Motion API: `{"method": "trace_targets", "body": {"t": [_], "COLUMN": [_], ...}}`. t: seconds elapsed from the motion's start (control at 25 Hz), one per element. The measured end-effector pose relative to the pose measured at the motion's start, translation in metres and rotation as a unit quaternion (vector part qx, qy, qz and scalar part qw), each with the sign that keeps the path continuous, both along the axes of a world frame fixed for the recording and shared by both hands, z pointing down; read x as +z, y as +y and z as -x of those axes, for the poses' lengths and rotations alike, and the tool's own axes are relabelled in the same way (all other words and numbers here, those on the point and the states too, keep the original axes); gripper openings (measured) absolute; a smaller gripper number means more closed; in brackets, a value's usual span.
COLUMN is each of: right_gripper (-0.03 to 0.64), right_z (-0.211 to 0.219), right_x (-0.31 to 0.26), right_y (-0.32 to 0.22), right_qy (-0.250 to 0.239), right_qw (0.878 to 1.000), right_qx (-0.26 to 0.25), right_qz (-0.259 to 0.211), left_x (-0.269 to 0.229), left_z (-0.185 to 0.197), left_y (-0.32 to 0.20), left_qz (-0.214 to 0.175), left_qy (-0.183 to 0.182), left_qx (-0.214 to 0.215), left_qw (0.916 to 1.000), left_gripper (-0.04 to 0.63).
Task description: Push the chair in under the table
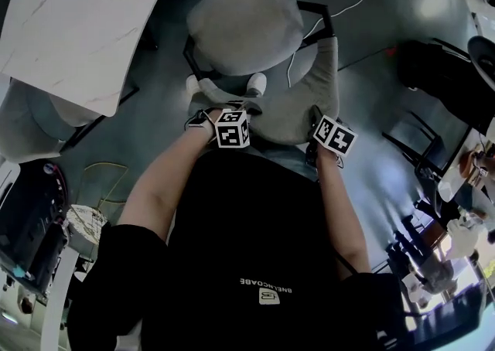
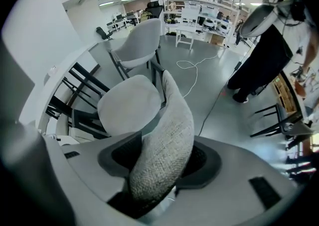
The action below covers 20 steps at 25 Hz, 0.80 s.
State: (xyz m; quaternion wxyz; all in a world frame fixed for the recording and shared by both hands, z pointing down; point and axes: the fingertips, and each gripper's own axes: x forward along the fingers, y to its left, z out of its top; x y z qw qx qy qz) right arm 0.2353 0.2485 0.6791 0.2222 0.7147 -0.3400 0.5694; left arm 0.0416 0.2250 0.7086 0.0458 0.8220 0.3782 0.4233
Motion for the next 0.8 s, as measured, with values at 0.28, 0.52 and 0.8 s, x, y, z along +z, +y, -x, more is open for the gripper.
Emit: {"method": "trace_targets", "body": {"t": [0.28,0.52,0.8], "right_gripper": [0.227,0.225,0.225], "right_z": [0.001,-0.003,-0.008], "right_x": [-0.004,-0.005,-0.006], "right_y": [-0.007,-0.014,-0.047], "right_qy": [0.017,0.019,0.026], "right_qw": [1.000,0.999,0.997], "right_qx": [-0.012,-0.031,-0.078], "right_qz": [-0.006,0.006,-0.002], "left_x": [-0.003,-0.005,-0.005], "left_z": [0.001,-0.002,-0.004], "left_y": [-0.006,-0.009,-0.022], "left_qz": [-0.012,-0.019,-0.017], "left_qy": [0.013,0.009,0.003], "left_qx": [-0.028,-0.044,-0.085], "left_qw": [0.9995,0.9988,0.9963], "left_gripper": [0.251,0.242,0.239]}}
